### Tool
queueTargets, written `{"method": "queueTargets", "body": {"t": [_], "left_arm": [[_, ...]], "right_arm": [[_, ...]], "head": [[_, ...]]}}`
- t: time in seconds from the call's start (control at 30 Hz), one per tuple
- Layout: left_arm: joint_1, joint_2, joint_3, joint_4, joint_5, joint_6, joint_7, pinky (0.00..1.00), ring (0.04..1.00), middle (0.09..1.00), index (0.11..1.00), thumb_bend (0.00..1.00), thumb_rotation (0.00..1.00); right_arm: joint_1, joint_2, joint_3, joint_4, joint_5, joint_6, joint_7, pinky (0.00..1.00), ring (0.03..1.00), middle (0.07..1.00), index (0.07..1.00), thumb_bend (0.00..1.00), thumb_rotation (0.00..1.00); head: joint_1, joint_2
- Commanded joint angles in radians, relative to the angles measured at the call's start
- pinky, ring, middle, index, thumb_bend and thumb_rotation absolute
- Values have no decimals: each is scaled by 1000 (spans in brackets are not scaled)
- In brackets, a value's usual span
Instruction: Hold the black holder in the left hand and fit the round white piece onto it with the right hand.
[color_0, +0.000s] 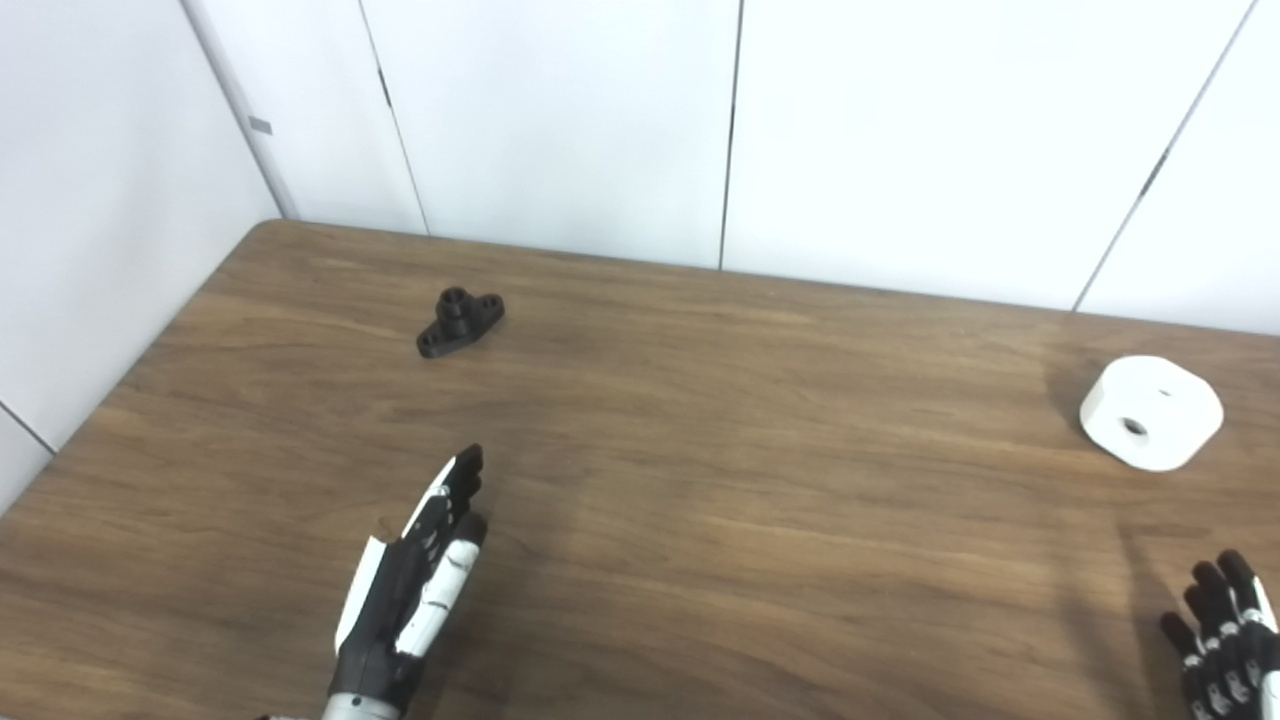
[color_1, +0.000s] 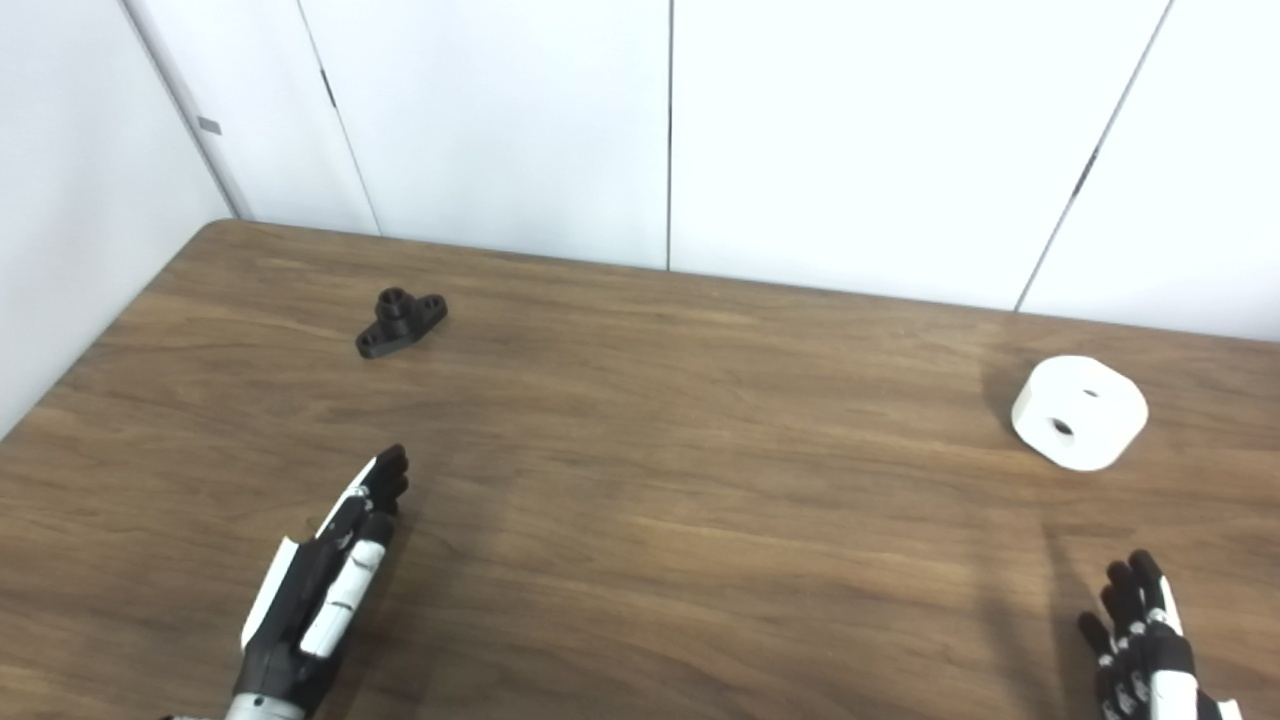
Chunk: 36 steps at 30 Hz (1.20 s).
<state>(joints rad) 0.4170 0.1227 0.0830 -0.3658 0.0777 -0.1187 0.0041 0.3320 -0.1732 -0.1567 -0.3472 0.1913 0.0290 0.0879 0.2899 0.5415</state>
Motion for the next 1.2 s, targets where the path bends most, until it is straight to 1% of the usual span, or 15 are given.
{"method": "queueTargets", "body": {"t": [0.0, 0.07, 0.1, 0.13, 0.2, 0.27, 0.33, 0.4, 0.5, 0.6, 0.67, 0.73, 0.87, 0.97, 1.17], "left_arm": [[-5, 3, 10, -71, 86, 26, 18, 902, 957, 974, 963, 533, 606], [-34, 11, 33, -125, 211, 90, 32, 913, 958, 972, 963, 553, 547], [-45, 12, 42, -141, 262, 112, 40, 886, 933, 949, 949, 593, 530], [-68, 19, 56, -155, 282, 134, 38, 876, 924, 941, 944, 606, 524], [-108, 34, 77, -173, 293, 174, 25, 905, 942, 957, 950, 599, 448], [-140, 44, 94, -191, 324, 221, 18, 905, 943, 962, 956, 592, 405], [-181, 56, 113, -197, 371, 270, 23, 910, 938, 957, 954, 625, 395], [-215, 68, 126, -185, 400, 295, 33, 913, 943, 957, 947, 664, 380], [-262, 84, 139, -168, 440, 350, 26, 889, 942, 955, 930, 707, 367], [-306, 101, 135, -150, 501, 410, 20, 870, 939, 953, 931, 748, 414], [-333, 112, 130, -130, 540, 435, 25, 868, 939, 950, 927, 767, 432], [-362, 117, 128, -114, 560, 466, 23, 904, 956, 948, 921, 793, 449], [-400, 133, 115, -84, 600, 508, 24, 914, 967, 940, 908, 800, 470], [-432, 153, 116, -31, 619, 516, 38, 895, 966, 938, 906, 830, 521], [-498, 195, 120, 78, 622, 518, 65, 897, 959, 936, 899, 817, 493]], "right_arm": [[-1, 2, -3, 1, -4, -21, -1, 1000, 1000, 984, 975, 601, 1000], [-2, 2, -4, 3, -8, -18, -5, 1000, 1000, 979, 973, 610, 1000], [-3, 3, -4, 5, -9, -18, -6, 1000, 1000, 978, 975, 622, 1000], [-3, 4, -4, 6, -10, -20, -8, 1000, 1000, 978, 975, 627, 1000], [-4, 7, -4, 9, -5, -30, -7, 1000, 1000, 974, 975, 621, 1000], [-2, 7, -2, 5, -3, -27, -6, 1000, 1000, 976, 978, 618, 1000], [0, 6, 1, -1, -14, -20, -9, 1000, 1000, 976, 974, 614, 1000], [1, 7, 1, -5, -19, -16, -10, 1000, 1000, 978, 970, 605, 1000], [1, 7, -3, 0, -13, -28, -7, 1000, 1000, 973, 962, 602, 1000], [1, 3, -4, 3, -12, -31, -3, 1000, 1000, 962, 954, 616, 1000], [1, 3, -4, 3, -15, -32, -4, 1000, 1000, 959, 948, 623, 1000], [1, 3, -5, 4, -13, -35, -3, 1000, 1000, 956, 947, 616, 1000], [0, 1, -6, 5, -7, -36, 0, 1000, 1000, 959, 951, 604, 1000], [0, 1, -7, 3, -5, -36, -1, 1000, 1000, 961, 951, 592, 1000], [2, -3, -7, 5, 2, -41, 5, 1000, 1000, 960, 957, 597, 1000]], "head": [[0, 0], [0, 1], [-1, 0], [-8, 4], [-12, 5], [-18, 5], [-20, 4], [-20, 6], [-21, 10], [-21, 12], [-19, 11], [-19, 11], [-17, 13], [-18, 14], [-18, 16]]}}
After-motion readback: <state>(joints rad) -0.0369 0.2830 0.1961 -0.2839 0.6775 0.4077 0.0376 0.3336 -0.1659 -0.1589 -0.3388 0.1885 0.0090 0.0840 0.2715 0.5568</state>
